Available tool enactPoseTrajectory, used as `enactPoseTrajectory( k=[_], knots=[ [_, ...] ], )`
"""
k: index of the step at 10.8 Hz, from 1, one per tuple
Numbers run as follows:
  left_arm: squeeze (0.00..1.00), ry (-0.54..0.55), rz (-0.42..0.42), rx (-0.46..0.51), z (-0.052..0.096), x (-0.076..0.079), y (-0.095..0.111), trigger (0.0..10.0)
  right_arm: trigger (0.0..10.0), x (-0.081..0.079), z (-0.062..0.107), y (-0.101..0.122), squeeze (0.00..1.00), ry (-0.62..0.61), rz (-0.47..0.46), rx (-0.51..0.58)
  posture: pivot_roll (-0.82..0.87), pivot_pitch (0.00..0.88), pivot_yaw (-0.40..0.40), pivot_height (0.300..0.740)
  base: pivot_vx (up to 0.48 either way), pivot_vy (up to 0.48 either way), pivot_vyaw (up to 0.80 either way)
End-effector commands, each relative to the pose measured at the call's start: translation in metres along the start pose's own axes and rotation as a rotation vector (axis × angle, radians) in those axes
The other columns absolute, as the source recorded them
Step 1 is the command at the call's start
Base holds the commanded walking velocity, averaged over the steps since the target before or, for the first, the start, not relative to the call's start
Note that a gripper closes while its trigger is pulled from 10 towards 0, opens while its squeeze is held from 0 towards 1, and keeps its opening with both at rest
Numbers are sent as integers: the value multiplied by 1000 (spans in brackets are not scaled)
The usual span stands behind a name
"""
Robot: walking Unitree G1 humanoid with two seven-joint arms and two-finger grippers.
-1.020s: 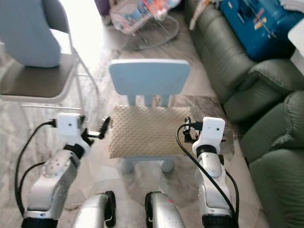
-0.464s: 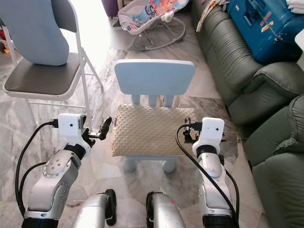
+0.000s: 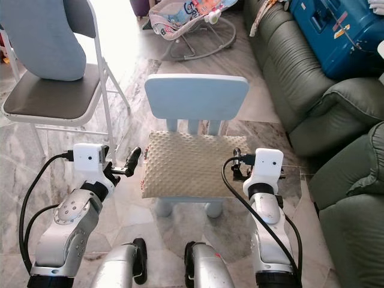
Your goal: Move the pillow to the sofa
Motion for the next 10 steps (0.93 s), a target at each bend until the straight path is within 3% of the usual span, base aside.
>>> enactPoseTrajectory(
  k=[1, 10],
  knots=[
    [0, 11, -9, -6, 2, -2, -2, 10000, 10000, 1, 2, -7, 0, 1, 12, -30, -28, 225, -40, 740, 0, 0, 0],
    [0, 11, -9, -6, 2, -2, -2, 10000, 10000, 1, 2, -7, 0, 1, 12, -30, -28, 225, -40, 740, 0, 0, 0]
  ],
)
Point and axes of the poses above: a point about 5 cm out from each wrist's last joint towards the gripper, its own z axis pointing back from the gripper into the wrist, its own y axis along the axis of the wrist's last joint, x = y × z, the point moved 4 cm from there along -z, pointing out of the wrist towards the gripper, and after that the axes turned 4 degrees about z, right-handed, at the moved point
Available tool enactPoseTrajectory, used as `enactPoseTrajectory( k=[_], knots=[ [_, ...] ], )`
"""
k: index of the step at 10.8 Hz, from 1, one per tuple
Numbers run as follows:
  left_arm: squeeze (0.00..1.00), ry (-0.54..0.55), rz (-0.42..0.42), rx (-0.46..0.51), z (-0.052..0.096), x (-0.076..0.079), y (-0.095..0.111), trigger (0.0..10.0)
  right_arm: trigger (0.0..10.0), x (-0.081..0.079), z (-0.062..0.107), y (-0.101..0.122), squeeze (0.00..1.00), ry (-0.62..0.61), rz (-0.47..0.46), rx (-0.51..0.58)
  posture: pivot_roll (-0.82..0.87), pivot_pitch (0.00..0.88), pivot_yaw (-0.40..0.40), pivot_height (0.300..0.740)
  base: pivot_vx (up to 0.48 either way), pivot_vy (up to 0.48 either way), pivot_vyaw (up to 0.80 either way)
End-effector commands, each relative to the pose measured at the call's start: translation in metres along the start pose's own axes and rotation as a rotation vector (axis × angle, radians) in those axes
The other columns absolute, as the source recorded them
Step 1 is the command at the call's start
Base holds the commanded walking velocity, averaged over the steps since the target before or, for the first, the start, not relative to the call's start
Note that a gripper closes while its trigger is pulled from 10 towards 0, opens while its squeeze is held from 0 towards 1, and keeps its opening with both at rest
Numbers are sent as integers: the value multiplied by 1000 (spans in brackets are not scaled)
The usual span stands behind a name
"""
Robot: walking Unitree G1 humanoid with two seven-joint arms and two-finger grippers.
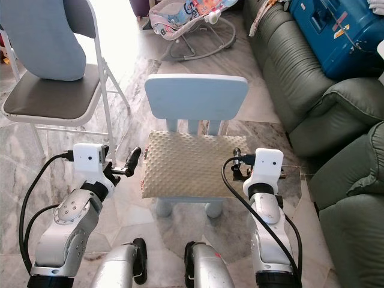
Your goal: Move the pillow to the sofa
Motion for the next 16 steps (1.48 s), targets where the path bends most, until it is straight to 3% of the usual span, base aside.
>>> enactPoseTrajectory(
  k=[1, 2, 3, 5, 8, 16],
  knots=[
    [0, 11, -9, -6, 2, -2, -2, 10000, 10000, 1, 2, -7, 0, 1, 12, -30, -28, 225, -40, 740, 0, 0, 0],
    [0, 11, -10, -7, 1, -2, -2, 10000, 10000, 0, 2, -8, 0, 8, 25, -32, 0, 0, 0, 740, 0, 0, 0],
    [0, 62, -130, -12, 6, -23, -3, 10000, 10000, -9, 6, -2, 0, 82, -37, 17, -30, 218, -37, 740, 0, 0, 0],
    [0, 53, -143, -18, 5, -21, -9, 10000, 10000, -14, 7, -2, 0, 102, -85, 51, -19, 179, -41, 740, 0, 0, 0],
    [0, 51, -156, -27, 13, -24, -18, 10000, 10000, -7, 14, -11, 0, 103, -4, 53, -4, 119, -32, 740, 0, 0, 0],
    [0, 60, -107, 1, 3, -19, -17, 10000, 10000, -2, 6, -14, 0, 78, 6, 57, -23, 118, -29, 740, 0, -289, 0]
  ],
)
Point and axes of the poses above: a point about 5 cm out from each wrist's last joint towards the gripper, its own z axis pointing back from the gripper into the wrist, its own y axis along the axis of the wrist's last joint, x = y × z, the point moved 4 cm from there along -z, pointing out of the wrist towards the gripper, and after that the axes turned 4 degrees about z, right-handed, at the moved point
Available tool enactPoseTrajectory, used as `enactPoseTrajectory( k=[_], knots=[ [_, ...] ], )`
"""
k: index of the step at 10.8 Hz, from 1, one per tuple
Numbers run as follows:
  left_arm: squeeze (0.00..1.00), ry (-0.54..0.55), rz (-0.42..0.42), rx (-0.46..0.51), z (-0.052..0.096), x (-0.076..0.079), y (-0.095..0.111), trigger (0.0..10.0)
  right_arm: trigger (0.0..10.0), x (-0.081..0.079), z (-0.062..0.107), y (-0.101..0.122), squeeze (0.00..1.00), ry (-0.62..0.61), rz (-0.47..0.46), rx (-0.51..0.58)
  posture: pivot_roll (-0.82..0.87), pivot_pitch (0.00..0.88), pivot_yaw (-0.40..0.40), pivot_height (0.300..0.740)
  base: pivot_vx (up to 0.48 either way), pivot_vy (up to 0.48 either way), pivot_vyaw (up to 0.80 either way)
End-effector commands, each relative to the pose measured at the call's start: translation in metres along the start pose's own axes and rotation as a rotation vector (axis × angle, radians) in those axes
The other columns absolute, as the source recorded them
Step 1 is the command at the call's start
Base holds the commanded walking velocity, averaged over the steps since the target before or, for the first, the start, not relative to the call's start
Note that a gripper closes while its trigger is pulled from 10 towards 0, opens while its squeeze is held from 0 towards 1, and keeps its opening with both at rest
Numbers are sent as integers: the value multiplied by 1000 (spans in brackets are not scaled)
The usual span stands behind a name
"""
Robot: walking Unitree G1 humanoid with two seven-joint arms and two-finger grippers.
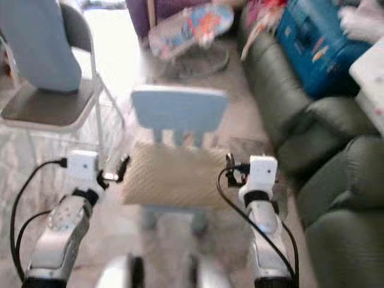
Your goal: Move the pillow to the sofa
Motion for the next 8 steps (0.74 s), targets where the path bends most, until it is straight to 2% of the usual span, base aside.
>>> enactPoseTrajectory(
  k=[1, 3, 5, 8],
  knots=[
    [0, -7, 2, -10, 0, 5, -4, 10000, 10000, 8, 3, -4, 0, -17, 11, -9, -22, 116, -29, 740, 0, 0, 0],
    [0, 16, -18, -6, -3, 0, -2, 10000, 10000, 8, -1, 0, 0, -26, 23, 9, -18, 114, -31, 740, 0, 0, 0],
    [0, 34, -35, -12, -4, -1, -5, 10000, 10000, 2, -4, 5, 0, 2, 26, 33, -12, 115, -33, 740, 0, 0, 0],
    [0, 39, -42, -6, -6, 0, -4, 10000, 10000, 2, -8, 10, 0, 4, 37, 54, -13, 112, -33, 740, 0, 0, 671]
  ],
)
Point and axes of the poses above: a point about 5 cm out from each wrist's last joint towards the gripper, its own z axis pointing back from the gripper into the wrist, its own y axis along the axis of the wrist's last joint, x = y × z, the point moved 4 cm from there along -z, pointing out of the wrist towards the gripper, and after that the axes turned 4 degrees about z, right-handed, at the moved point
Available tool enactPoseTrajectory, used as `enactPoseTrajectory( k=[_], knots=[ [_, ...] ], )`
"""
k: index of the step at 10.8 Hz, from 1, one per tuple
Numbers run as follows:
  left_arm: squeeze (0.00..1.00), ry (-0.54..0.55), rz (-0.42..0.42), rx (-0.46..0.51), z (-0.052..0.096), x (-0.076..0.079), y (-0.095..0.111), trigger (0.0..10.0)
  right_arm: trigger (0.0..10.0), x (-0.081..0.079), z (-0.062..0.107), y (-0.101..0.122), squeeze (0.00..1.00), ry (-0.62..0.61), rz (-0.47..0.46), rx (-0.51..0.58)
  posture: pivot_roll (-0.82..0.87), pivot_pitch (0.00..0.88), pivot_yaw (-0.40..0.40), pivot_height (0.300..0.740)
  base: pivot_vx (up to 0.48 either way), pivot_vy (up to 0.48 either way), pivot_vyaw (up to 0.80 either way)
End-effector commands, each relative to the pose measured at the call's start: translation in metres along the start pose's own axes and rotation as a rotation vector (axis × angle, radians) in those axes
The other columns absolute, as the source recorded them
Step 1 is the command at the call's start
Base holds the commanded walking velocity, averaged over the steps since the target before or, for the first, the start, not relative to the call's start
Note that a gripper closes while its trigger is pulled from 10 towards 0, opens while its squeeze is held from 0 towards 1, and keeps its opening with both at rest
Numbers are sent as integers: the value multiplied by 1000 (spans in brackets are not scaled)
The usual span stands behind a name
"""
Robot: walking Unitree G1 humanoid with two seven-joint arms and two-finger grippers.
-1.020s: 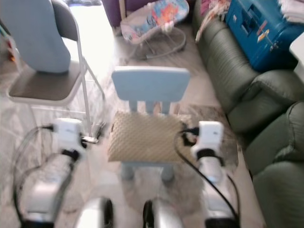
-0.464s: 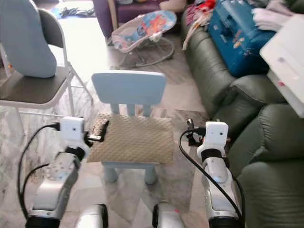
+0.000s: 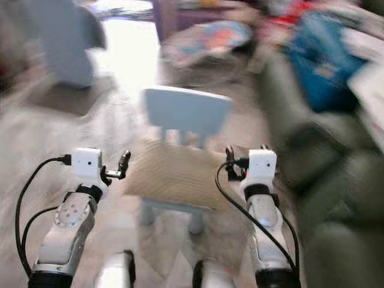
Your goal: Move the pillow to the sofa
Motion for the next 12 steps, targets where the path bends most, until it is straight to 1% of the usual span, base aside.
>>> enactPoseTrajectory(
  k=[1, 3, 5, 8, 9, 12],
  knots=[
    [0, -5, -8, -1, -3, 1, 0, 10000, 10000, 5, -1, -1, 0, -27, -3, -1, -14, 110, -33, 740, 0, 0, 0],
    [0, -24, -1, 5, -6, 2, 2, 10000, 10000, 9, -1, -4, 0, -54, -7, -21, -15, 107, -33, 740, 0, 0, 0],
    [0, -44, 16, 7, -4, 6, 1, 10000, 10000, 10, -1, -4, 0, -55, -7, -18, -19, 109, -33, 740, 0, 0, 0],
    [0, -55, 21, 10, -5, 9, 2, 10000, 10000, 8, -4, -2, 0, -52, -4, -12, -24, 113, -33, 740, 271, 0, 0],
    [0, -56, 23, 11, -5, 9, 2, 10000, 10000, 8, -4, -2, 0, -52, -11, -13, -23, 117, -34, 740, 274, 0, -800],
    [0, -61, 25, 7, -4, 9, 1, 10000, 10000, 1, -2, -4, 0, -35, -18, -16, -22, 120, -33, 740, 284, 0, 0]
  ],
)
Point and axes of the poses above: a point about 5 cm out from each wrist's last joint towards the gripper, its own z axis pointing back from the gripper into the wrist, its own y axis along the axis of the wrist's last joint, x = y × z, the point moved 4 cm from there along -z, pointing out of the wrist towards the gripper, and after that the axes turned 4 degrees about z, right-handed, at the moved point
